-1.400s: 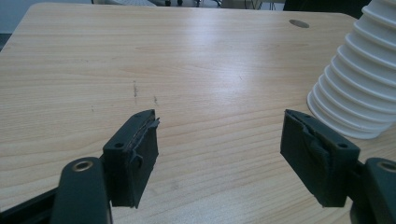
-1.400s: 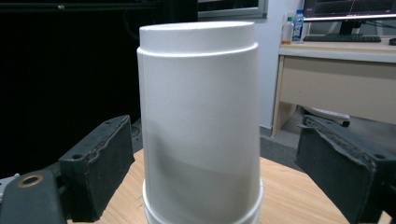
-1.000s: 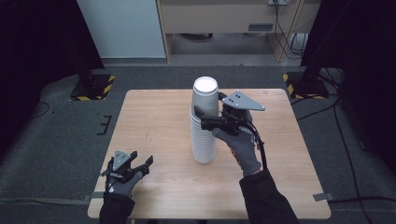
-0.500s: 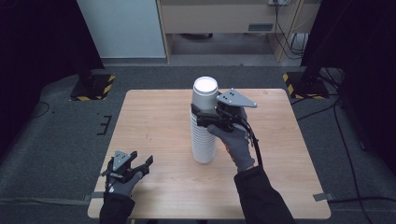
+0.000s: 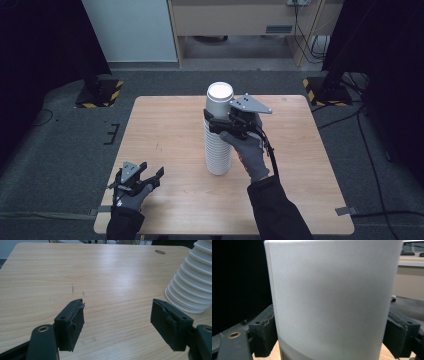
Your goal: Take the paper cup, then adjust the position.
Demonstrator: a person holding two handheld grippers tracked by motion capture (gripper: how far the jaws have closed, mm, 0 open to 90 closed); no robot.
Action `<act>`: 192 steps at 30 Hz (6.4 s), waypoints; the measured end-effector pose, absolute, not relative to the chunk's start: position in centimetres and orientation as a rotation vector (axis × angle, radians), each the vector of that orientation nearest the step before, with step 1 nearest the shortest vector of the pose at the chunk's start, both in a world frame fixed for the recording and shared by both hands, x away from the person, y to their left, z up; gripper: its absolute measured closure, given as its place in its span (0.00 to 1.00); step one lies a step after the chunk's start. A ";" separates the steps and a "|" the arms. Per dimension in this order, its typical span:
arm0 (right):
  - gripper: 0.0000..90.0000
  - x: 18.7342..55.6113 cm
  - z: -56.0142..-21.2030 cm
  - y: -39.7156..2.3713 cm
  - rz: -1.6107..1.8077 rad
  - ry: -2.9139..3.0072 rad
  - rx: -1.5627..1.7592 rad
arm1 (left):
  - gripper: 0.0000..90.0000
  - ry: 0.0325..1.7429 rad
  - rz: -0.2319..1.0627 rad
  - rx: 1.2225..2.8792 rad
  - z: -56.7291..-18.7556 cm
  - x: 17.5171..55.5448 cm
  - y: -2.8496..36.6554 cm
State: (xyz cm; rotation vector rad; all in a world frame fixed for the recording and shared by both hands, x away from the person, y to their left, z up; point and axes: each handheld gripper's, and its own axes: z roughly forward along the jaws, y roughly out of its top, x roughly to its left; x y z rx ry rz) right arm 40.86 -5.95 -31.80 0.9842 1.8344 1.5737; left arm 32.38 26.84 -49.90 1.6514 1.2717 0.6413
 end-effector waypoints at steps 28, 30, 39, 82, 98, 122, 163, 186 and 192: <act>0.17 40.1 -26.6 -7.2 1.742 1.690 0.956 | 0.29 1.264 0.642 1.677 -50.0 32.4 26.8; 0.17 40.1 -26.5 -7.3 1.750 1.684 0.959 | 0.29 1.264 0.639 1.677 -50.0 32.4 26.7; 0.17 39.8 -25.6 -7.8 1.782 1.651 0.947 | 0.29 1.258 0.642 1.678 -50.0 32.4 26.7; 0.17 34.9 -28.8 -19.4 1.792 1.563 1.098 | 0.37 1.247 0.703 1.710 -50.0 32.3 26.1; 0.17 33.2 -32.4 -21.3 1.794 1.586 1.159 | 0.37 1.230 0.687 1.715 -49.9 32.2 25.3; 0.17 32.4 -38.9 -24.1 1.804 1.601 1.327 | 0.35 1.188 0.683 1.705 -49.5 31.9 24.5; 0.17 32.4 -43.6 -25.1 2.052 1.526 1.587 | 0.32 0.988 0.621 1.707 -47.9 30.9 20.0; 0.17 32.6 -43.9 -25.0 2.091 1.500 1.617 | 0.36 0.886 0.592 1.710 -47.0 30.2 17.7; 0.17 32.7 -44.1 -24.9 2.106 1.500 1.636 | 0.38 0.852 0.587 1.717 -46.7 30.2 16.9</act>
